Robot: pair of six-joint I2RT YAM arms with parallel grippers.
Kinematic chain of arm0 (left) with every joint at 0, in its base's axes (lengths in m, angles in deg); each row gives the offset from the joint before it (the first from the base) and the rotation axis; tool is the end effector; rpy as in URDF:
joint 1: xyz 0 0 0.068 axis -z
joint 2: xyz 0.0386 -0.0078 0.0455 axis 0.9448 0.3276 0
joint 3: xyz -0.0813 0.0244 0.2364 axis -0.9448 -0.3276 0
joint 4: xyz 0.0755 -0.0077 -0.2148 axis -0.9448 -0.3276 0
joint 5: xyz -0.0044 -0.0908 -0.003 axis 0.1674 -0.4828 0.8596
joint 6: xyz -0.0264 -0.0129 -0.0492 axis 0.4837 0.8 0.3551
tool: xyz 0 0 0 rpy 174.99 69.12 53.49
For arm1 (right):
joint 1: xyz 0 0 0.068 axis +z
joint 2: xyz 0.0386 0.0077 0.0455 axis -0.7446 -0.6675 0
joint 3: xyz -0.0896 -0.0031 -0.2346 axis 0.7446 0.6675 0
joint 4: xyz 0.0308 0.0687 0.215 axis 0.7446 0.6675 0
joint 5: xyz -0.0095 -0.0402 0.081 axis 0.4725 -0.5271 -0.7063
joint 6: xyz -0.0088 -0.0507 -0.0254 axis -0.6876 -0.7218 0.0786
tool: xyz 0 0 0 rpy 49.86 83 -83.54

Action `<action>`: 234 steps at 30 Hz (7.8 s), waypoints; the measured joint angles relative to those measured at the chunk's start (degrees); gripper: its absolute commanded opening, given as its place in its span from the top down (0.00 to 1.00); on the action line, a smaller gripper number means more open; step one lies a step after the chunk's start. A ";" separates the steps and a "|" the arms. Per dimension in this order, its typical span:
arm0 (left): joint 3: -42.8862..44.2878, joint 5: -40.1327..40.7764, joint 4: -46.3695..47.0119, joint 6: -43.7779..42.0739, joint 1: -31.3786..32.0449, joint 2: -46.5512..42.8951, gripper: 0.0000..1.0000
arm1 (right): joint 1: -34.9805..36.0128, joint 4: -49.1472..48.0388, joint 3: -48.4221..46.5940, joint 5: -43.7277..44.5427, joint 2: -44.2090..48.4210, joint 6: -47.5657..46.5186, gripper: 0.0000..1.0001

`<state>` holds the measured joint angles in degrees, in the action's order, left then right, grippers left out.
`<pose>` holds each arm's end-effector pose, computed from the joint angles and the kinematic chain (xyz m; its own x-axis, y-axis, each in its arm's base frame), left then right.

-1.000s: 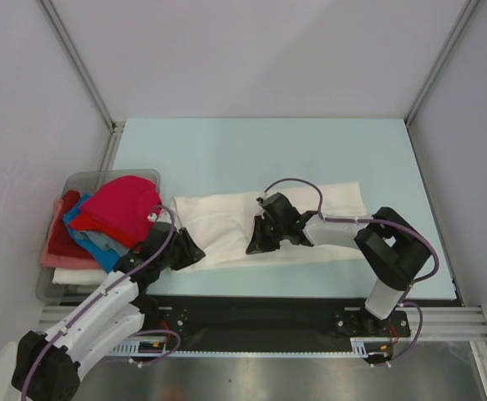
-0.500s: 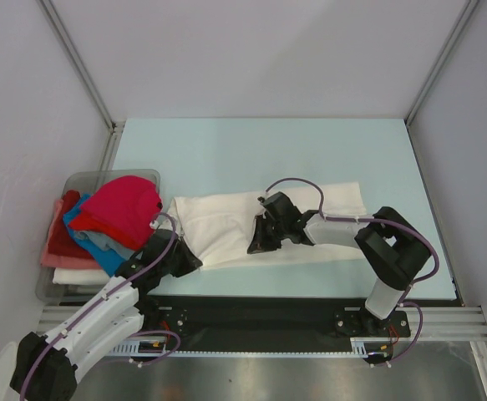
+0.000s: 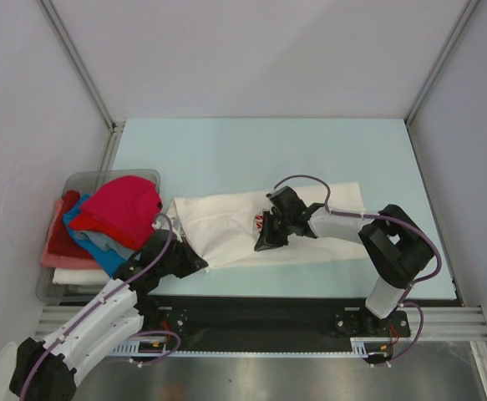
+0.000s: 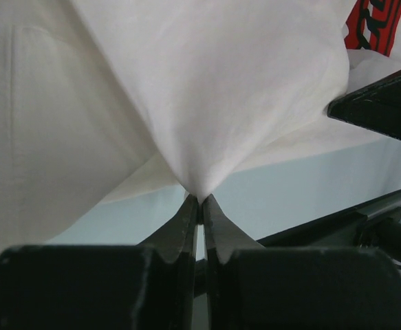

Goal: Fold and stack the t-shirts
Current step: Fold the tshirt

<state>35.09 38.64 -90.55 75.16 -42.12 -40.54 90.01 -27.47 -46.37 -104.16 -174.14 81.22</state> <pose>0.1067 -0.0645 0.1569 -0.8282 -0.4136 -0.3783 -0.1249 0.7941 -0.5948 0.2182 0.2148 0.1532 -0.9716 -0.0347 -0.2340 -0.1712 0.7857 0.5944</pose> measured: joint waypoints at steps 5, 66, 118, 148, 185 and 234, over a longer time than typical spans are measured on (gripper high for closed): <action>0.00 -1.40 -0.90 0.87 0.00 -0.98 0.88 | 0.33 1.42 -0.28 -0.94 0.00 0.02 0.91; 2.05 -4.04 -8.90 3.76 0.07 -1.60 1.00 | 3.58 6.54 -4.11 1.42 0.37 -0.63 1.00; 13.92 -16.04 -19.32 -10.32 -20.17 4.55 0.36 | -1.75 20.22 -11.76 -6.78 -6.51 -5.42 0.75; 57.81 3.54 -1.40 -14.12 4.83 55.78 0.44 | -27.54 15.21 -10.64 13.42 5.75 -18.47 0.68; 65.72 3.04 -0.09 -20.55 13.79 79.69 0.83 | -37.53 13.68 -9.53 9.92 1.29 -18.93 0.75; 31.74 18.84 -4.76 -6.43 -4.55 46.99 0.37 | -41.13 15.54 -6.29 24.22 4.42 -17.31 0.45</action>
<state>66.83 57.48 -95.32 68.73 -46.67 6.45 48.88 -11.93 -52.66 -79.94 -169.73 63.91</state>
